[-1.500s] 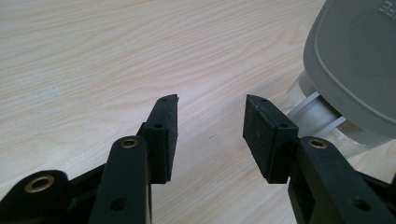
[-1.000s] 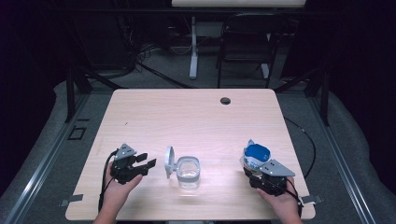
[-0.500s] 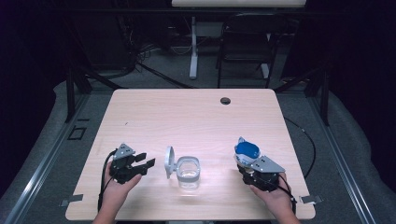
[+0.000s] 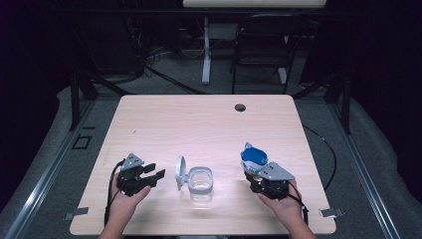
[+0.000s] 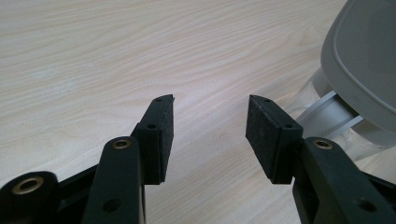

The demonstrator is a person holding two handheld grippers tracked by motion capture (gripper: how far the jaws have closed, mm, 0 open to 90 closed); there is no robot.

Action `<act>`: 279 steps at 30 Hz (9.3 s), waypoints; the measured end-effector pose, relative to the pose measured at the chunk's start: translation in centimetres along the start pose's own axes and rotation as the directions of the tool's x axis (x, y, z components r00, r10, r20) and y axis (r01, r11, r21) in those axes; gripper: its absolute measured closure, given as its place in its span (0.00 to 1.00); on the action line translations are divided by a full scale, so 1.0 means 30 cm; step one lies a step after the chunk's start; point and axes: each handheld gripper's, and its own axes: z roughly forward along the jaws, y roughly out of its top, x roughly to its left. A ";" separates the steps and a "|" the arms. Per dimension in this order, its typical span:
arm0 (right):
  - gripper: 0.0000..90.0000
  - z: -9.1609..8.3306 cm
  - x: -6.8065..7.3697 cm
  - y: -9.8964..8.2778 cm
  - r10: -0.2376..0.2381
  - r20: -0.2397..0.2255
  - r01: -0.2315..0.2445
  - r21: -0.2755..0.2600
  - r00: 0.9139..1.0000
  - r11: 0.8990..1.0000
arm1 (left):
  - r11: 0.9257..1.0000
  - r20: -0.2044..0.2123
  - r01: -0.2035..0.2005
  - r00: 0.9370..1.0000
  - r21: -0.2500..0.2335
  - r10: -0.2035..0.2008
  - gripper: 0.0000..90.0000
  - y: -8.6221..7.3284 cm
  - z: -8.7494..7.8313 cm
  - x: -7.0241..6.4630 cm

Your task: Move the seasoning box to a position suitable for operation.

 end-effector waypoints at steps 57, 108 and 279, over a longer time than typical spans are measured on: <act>0.45 0.067 0.117 0.113 -0.412 -0.035 0.413 0.092 0.910 0.906 | 1.000 -0.002 0.014 1.000 0.001 -0.014 0.58 -0.004 -0.005 0.015; 0.46 0.085 0.163 0.148 -0.636 -0.056 0.635 0.169 0.769 0.753 | 1.000 -0.008 0.020 1.000 -0.001 -0.020 0.58 -0.008 -0.005 0.023; 0.47 0.093 0.189 0.247 -0.921 -0.084 0.880 0.339 0.380 0.332 | 0.999 -0.006 0.035 0.999 0.003 -0.035 0.58 -0.015 -0.007 0.043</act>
